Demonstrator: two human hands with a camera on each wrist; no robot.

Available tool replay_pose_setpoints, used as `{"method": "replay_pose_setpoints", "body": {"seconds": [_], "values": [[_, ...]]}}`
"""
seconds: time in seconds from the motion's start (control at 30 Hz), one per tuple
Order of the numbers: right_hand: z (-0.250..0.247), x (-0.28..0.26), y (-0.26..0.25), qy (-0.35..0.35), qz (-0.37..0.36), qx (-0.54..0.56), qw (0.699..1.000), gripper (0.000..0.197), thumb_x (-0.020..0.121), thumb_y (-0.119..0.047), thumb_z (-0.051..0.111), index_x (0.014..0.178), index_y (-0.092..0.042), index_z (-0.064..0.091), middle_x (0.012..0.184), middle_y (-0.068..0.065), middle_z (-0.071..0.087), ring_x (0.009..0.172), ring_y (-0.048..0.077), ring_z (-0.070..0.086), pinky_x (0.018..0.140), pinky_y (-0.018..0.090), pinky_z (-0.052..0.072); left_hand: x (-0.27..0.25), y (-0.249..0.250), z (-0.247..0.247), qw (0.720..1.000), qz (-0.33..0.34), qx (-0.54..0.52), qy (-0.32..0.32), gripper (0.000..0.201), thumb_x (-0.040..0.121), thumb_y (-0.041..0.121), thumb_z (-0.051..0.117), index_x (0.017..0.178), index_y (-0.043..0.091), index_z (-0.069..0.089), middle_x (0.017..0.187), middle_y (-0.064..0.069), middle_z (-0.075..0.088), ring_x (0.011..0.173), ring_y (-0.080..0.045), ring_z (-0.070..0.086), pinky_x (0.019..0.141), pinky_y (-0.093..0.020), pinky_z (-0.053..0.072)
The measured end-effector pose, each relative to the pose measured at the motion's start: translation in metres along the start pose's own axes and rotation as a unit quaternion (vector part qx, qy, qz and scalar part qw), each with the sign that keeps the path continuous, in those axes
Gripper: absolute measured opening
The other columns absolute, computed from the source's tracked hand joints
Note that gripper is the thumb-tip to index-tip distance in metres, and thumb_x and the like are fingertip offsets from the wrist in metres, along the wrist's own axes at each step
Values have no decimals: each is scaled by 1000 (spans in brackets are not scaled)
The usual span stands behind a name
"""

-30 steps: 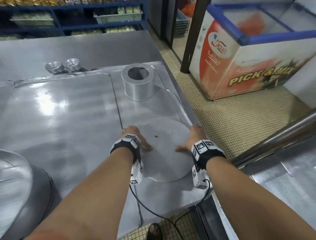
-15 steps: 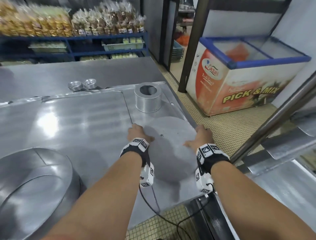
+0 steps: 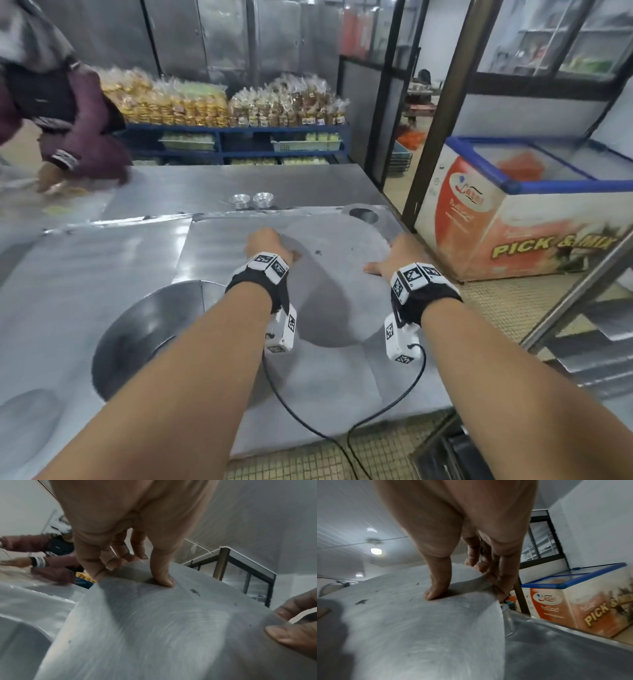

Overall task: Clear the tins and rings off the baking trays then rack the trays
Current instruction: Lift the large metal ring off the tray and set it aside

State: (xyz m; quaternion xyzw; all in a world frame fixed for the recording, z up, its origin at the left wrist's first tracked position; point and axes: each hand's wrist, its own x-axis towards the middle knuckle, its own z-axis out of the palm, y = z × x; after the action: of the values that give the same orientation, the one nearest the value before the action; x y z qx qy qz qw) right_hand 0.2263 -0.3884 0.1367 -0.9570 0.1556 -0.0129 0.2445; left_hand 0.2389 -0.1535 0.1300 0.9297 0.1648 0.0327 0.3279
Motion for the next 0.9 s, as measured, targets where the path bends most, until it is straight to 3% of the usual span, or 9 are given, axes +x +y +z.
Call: {"method": "replay_pose_setpoints", "body": {"seconds": [0.17,0.3,0.47,0.6,0.9], "values": [[28,-31,-69,-6,-68,15,998,88,67,-48,84,133,-3,47,129,11,60,119,29,57,96,33,46,-1,-53,-71,998,-26,11,52,46,76,33,84,109,8,64,118,-11,65,107,-29,62,93,-34,52],[57,-55,-115,-24,-90,60,994,96,62,-46,88,135,-3,42,129,14,57,114,30,59,89,32,48,-6,-101,-114,993,-61,10,100,47,73,29,83,110,7,65,115,-12,67,108,-31,63,88,-34,52],[88,-82,-155,-50,-132,102,985,91,60,-41,90,131,-6,43,133,12,54,117,31,58,97,40,50,-24,-153,-143,987,-90,-24,128,46,76,25,83,113,7,62,123,-15,59,113,-35,59,90,-35,48],[112,-104,-171,-56,-151,110,981,93,59,-40,91,130,-4,43,132,13,54,118,31,57,97,38,49,-37,-192,-154,986,-91,-44,135,63,72,35,87,120,7,58,124,-17,56,116,-37,56,96,-40,48],[152,-124,-154,-68,-160,116,978,75,59,-32,92,116,-8,50,120,12,57,106,28,58,89,32,46,-57,-237,-133,993,-74,-33,91,59,75,39,84,113,6,54,118,-16,51,106,-37,57,92,-45,52]]}}
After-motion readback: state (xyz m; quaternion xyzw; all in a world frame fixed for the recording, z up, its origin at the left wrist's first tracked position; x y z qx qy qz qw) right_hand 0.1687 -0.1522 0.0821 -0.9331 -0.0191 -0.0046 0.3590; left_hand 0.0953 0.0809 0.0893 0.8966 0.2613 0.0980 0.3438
